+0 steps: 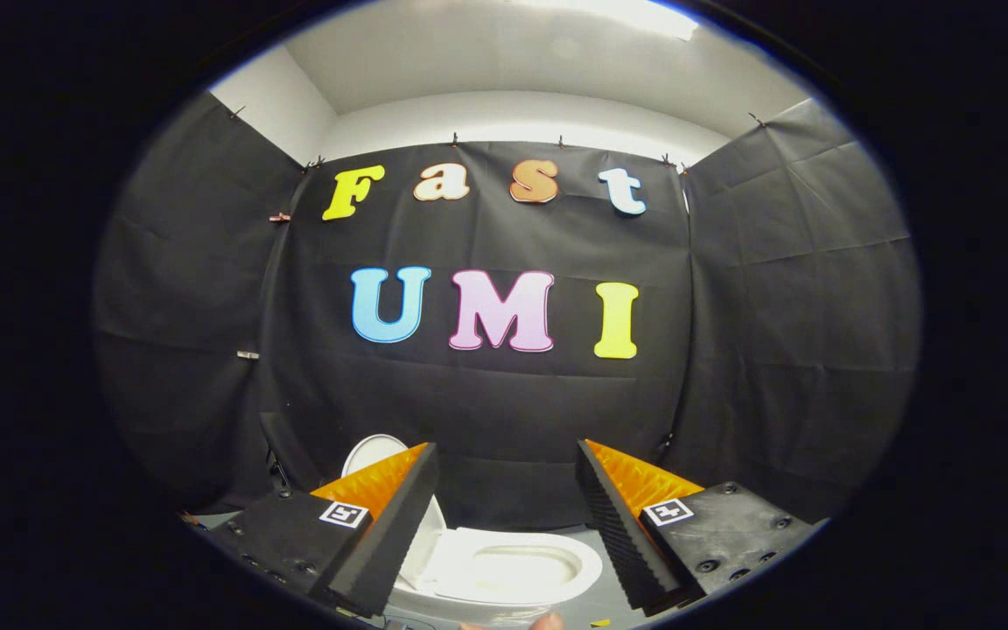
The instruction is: Open the toilet lid.
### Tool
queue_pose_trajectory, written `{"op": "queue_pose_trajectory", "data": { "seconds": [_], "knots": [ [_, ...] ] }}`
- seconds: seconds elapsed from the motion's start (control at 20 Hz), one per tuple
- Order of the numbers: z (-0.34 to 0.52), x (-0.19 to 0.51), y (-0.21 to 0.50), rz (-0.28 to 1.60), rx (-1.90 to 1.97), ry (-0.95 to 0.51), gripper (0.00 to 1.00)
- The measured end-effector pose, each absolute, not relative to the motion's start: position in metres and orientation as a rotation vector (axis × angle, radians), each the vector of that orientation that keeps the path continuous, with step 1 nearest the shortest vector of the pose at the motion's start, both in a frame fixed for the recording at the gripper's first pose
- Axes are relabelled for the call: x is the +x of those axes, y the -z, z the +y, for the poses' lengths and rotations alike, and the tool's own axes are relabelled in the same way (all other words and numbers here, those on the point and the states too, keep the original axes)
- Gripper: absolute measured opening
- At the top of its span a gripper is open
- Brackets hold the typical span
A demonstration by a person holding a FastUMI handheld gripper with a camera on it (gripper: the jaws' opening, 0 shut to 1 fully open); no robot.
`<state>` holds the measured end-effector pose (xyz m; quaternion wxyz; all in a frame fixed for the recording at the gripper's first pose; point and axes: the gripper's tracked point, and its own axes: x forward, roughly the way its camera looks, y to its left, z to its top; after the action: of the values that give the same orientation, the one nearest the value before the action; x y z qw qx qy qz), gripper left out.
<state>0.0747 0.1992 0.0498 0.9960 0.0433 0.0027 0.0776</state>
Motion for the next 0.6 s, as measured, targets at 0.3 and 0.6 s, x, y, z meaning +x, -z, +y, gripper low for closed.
{"op": "queue_pose_trajectory", "data": {
  "seconds": [0.3, 0.6],
  "knots": [
    [0.133, 0.05, -0.057, -0.026, 0.115, -0.12, 0.98],
    [0.084, 0.025, -0.036, 0.0, 0.116, -0.106, 0.98]
  ]
}}
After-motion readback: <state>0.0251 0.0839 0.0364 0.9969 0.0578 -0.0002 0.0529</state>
